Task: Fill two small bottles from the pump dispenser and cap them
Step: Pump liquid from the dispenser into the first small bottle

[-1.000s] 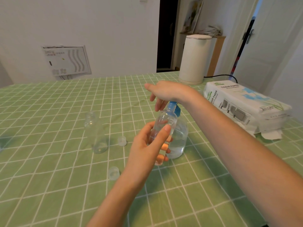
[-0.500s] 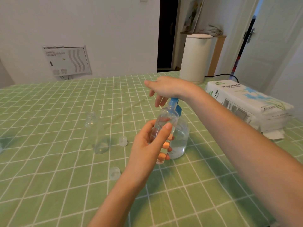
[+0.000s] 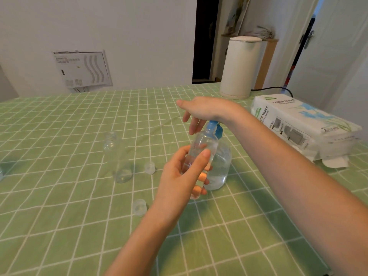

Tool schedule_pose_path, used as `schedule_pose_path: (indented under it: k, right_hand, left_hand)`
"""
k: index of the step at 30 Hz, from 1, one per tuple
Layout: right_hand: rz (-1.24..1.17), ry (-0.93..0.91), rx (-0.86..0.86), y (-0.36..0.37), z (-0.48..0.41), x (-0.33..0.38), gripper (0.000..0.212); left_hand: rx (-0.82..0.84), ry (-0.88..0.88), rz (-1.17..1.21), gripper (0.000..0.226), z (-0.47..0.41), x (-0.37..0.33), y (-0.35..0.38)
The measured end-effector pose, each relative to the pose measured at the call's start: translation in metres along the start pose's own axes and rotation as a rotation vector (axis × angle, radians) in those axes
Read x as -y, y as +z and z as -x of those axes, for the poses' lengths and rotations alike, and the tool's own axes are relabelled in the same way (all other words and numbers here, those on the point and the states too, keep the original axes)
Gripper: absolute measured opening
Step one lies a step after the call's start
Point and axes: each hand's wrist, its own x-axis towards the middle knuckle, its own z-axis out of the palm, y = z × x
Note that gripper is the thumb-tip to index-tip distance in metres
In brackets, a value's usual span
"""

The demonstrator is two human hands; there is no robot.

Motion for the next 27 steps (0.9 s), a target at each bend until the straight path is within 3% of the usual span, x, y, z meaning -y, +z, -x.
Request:
schedule_pose_path:
  k: [12,27]
  right_hand:
    - [-0.043,-0.042,-0.109,-0.012,0.001,0.004,0.055]
    - [-0.032,-0.018,-0.026,0.000,0.001,-0.001,0.060]
  left_hand:
    - [0.017,0.034,0.004,0.040,-0.002,-0.007,-0.002]
    - [0.012,0.003,-0.010,0.040,0.001,-0.003,-0.003]
